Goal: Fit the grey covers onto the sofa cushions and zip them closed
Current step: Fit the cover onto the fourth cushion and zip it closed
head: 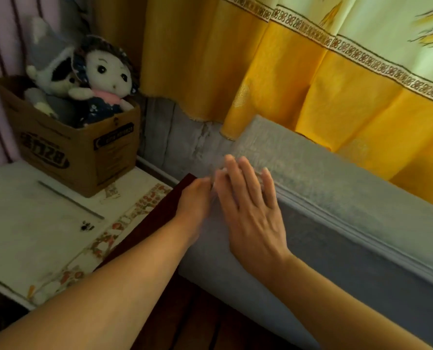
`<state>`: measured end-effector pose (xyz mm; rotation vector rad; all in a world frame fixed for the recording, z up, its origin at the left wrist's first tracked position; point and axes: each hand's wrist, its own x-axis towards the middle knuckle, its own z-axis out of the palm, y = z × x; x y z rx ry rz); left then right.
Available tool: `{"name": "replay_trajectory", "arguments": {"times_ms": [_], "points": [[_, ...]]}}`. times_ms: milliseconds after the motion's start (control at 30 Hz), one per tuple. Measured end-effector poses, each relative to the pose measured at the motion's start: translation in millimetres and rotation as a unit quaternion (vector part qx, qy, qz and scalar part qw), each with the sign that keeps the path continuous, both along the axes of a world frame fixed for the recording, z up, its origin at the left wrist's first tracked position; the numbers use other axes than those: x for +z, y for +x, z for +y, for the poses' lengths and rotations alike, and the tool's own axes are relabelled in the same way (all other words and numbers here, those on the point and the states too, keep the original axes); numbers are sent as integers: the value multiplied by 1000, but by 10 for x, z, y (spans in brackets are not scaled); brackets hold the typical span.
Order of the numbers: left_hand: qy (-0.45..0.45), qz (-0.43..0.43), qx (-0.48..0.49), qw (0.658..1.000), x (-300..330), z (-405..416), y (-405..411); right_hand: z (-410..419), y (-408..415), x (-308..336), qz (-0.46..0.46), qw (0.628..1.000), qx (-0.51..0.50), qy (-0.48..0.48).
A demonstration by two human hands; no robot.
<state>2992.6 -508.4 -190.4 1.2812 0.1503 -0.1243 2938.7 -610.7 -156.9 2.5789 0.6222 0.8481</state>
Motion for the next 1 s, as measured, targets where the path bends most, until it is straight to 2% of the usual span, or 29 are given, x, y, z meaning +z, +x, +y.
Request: {"name": "replay_trajectory", "arguments": {"times_ms": [100, 167, 200, 267, 300, 333, 533, 633, 733, 867, 1000], "points": [[67, -89, 20, 994, 437, -44, -96, -183, -126, 144, 14, 993, -71, 92], [215, -177, -3, 960, 631, -106, -168, -384, -211, 210, 15, 985, -127, 118], [326, -223, -13, 919, 684, -142, -203, -482, -250, 227, 21, 981, -150, 122], [531, -301, -29, 791, 758, -266, -288, -698, -362, 271, 43, 973, -191, 123], [590, -330, -46, 735, 776, -354, -314, -814, -427, 294, 52, 969, -209, 121], [625, -352, -71, 693, 814, -457, -358, -942, -498, 316, 55, 965, -226, 117], [688, -402, -188, 574, 896, -1173, -485, -1693, -909, 392, 94, 930, -321, 149], [709, -403, -203, 542, 926, -1528, -574, -2151, -1107, 471, 115, 912, -352, 175], [727, -392, -196, 529, 911, -1711, -677, -2487, -1249, 471, 116, 909, -359, 180], [735, -377, -192, 530, 892, -1676, -796, -2485, -1362, 380, 111, 915, -332, 203], [739, -348, -179, 548, 823, -1606, -1153, -2396, -1631, 246, 74, 928, -294, 216]]}}
